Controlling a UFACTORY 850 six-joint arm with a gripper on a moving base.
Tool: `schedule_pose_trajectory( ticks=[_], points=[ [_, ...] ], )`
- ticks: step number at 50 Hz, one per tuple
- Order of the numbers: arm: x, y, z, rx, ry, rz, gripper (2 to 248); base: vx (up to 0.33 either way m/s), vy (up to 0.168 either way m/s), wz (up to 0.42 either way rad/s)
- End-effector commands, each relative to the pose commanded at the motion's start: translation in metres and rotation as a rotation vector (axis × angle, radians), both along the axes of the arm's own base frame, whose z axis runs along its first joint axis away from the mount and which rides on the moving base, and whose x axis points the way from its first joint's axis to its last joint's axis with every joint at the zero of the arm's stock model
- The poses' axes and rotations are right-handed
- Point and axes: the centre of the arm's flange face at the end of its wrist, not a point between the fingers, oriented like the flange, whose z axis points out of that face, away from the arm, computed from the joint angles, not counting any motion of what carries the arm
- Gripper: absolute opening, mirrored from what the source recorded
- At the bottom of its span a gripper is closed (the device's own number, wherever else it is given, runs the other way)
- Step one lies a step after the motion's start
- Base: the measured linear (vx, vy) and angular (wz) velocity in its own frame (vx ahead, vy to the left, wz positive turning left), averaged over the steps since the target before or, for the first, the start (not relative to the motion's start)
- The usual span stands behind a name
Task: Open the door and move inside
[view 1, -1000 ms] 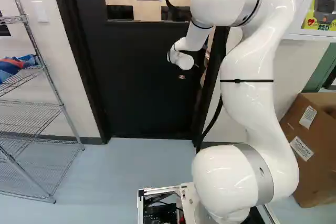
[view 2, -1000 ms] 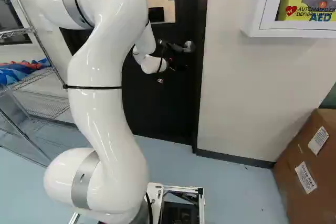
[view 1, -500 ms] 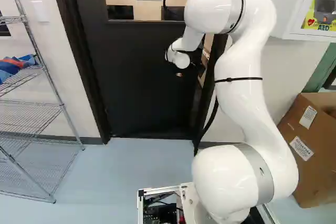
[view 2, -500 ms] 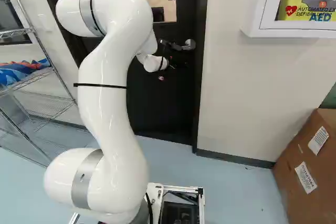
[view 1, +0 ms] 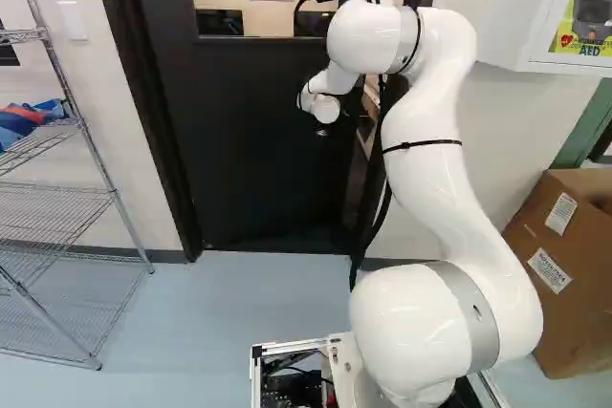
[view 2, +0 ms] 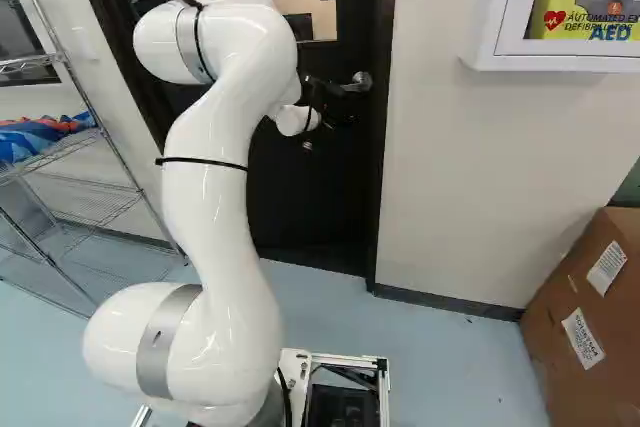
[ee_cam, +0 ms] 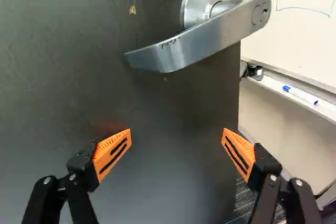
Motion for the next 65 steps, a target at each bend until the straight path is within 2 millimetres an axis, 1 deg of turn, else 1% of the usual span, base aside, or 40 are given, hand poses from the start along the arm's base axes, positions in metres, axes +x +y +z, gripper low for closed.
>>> schedule_pose_trajectory(
  ticks=[7, 16, 23, 31, 54, 65],
  points=[
    [-0.004, 0.001, 0.001, 0.000, 0.004, 0.002, 247, 0.000, 0.000, 0.000],
    [-0.019, 0.006, 0.004, -0.005, 0.018, 0.015, 247, 0.000, 0.000, 0.000],
    [-0.031, 0.015, 0.007, -0.031, 0.029, 0.059, 247, 0.000, 0.000, 0.000],
    [-0.034, 0.030, 0.009, -0.076, 0.031, 0.139, 247, 0.000, 0.000, 0.000],
    [-0.035, 0.082, 0.008, -0.210, 0.058, 0.395, 247, 0.000, 0.000, 0.000],
    [-0.029, 0.107, 0.004, -0.275, 0.068, 0.510, 247, 0.000, 0.000, 0.000]
  ],
)
